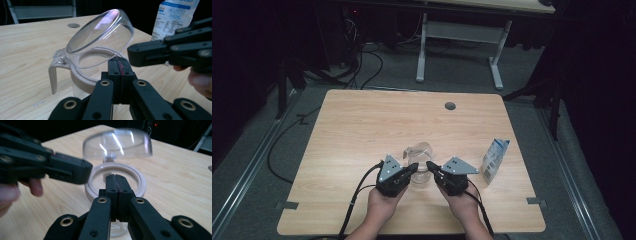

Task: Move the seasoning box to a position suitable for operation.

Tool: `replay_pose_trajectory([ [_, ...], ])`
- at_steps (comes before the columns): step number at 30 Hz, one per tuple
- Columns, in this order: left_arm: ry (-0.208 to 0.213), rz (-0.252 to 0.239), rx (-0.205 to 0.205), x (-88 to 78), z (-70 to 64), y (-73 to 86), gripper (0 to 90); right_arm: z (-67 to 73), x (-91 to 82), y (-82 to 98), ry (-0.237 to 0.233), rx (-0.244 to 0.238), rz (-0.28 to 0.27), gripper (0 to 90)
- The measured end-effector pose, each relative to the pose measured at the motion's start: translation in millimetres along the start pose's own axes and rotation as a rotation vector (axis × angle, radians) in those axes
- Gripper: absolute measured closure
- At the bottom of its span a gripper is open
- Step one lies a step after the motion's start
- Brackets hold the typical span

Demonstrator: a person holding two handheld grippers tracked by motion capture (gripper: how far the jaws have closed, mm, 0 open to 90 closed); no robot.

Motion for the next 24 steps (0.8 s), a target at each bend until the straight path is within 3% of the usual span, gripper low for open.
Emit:
replay_pose_trajectory([
  [24,-0.050,-0.054,-0.046,-3.5,19.1,-10.2,90.0,-0.3,1.5,5.9,0.010,-0.011,0.000,89.9],
])
Point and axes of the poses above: each handheld gripper's, and its own axes: x roughly forward along the jaws, y roughly out of its underside, z roughly to its left, the point moved 5 cm from there along x, roughly forward along the jaws
